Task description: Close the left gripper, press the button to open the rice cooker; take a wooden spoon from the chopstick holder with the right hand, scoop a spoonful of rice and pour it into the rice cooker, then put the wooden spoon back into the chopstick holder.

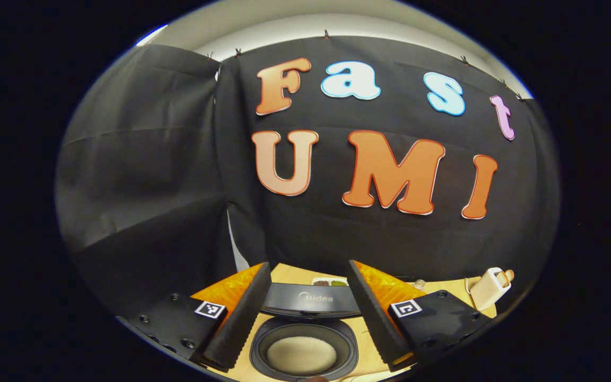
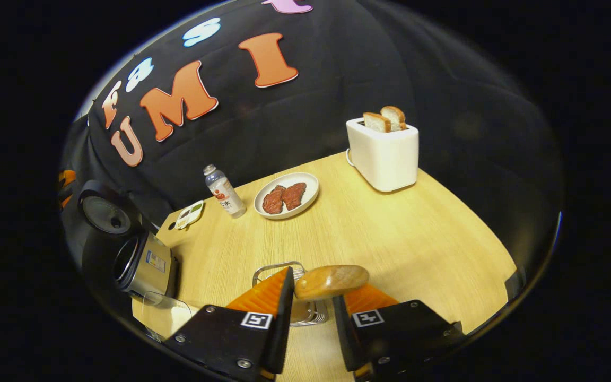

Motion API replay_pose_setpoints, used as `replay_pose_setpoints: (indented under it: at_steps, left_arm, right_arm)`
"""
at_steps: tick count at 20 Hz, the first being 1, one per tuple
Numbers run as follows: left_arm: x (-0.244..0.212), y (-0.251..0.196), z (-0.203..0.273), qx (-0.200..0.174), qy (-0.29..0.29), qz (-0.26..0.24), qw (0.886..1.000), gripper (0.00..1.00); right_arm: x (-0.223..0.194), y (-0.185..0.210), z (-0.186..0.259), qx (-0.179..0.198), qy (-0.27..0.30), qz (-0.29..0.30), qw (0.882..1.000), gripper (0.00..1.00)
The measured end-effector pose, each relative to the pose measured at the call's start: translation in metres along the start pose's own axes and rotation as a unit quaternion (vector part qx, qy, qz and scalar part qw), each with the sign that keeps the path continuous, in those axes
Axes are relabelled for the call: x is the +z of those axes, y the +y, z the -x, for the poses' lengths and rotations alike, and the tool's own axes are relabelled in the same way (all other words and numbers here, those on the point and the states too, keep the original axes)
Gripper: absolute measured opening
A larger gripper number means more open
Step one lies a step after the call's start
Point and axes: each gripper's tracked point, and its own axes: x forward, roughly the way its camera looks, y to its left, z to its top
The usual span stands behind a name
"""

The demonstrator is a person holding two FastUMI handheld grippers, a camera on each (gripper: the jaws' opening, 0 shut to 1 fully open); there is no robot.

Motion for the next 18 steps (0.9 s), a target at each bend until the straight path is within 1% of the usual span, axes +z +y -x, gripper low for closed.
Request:
replay_pose_setpoints:
  at_steps: [1, 2, 3, 4, 5, 6, 7, 9, 12, 14, 16, 18]
  left_arm:
    - [-0.004, -0.002, -0.011, -0.006, 0.014, 0.001, 1.000, 0.94]
    - [-0.009, -0.004, -0.021, -0.011, 0.032, -0.002, 0.999, 0.97]
    - [-0.017, -0.005, -0.030, -0.013, 0.054, -0.003, 0.998, 0.97]
    - [-0.029, -0.006, -0.032, -0.011, 0.077, -0.004, 0.997, 0.98]
    - [-0.034, -0.003, -0.034, -0.005, 0.082, -0.012, 0.997, 0.98]
    - [-0.038, -0.006, -0.037, -0.004, 0.095, -0.017, 0.995, 0.99]
    - [-0.042, -0.007, -0.036, 0.000, 0.113, -0.035, 0.993, 0.96]
    - [-0.048, -0.010, -0.036, 0.002, 0.126, -0.054, 0.991, 1.00]
    - [-0.068, -0.014, -0.020, -0.002, 0.165, -0.052, 0.985, 0.99]
    - [-0.095, -0.019, -0.006, -0.012, 0.208, -0.047, 0.977, 0.99]
    - [-0.132, -0.024, 0.009, -0.025, 0.263, -0.040, 0.964, 0.99]
    - [-0.160, -0.021, 0.017, -0.022, 0.299, -0.046, 0.953, 0.99]
  right_arm:
    - [0.006, -0.004, 0.010, -0.007, -0.006, 0.005, 1.000, 0.52]
    - [0.013, -0.008, 0.020, -0.013, -0.014, 0.013, 1.000, 0.58]
    - [0.023, -0.010, 0.029, -0.018, -0.025, 0.020, 0.999, 0.67]
    - [0.031, -0.011, 0.041, -0.020, -0.036, 0.024, 0.999, 0.71]
    - [0.040, -0.009, 0.052, -0.019, -0.047, 0.023, 0.998, 0.75]
    - [0.046, -0.008, 0.059, -0.019, -0.056, 0.023, 0.998, 0.76]
    - [0.052, -0.007, 0.065, -0.019, -0.063, 0.026, 0.998, 0.78]
    - [0.059, -0.004, 0.072, -0.019, -0.073, 0.031, 0.997, 0.79]
    - [0.063, 0.005, 0.074, -0.014, -0.077, 0.036, 0.996, 0.80]
    - [0.065, 0.012, 0.072, -0.007, -0.079, 0.043, 0.996, 0.81]
    - [0.064, 0.021, 0.070, 0.002, -0.079, 0.048, 0.996, 0.81]
    - [0.064, 0.027, 0.066, 0.010, -0.077, 0.053, 0.996, 0.81]
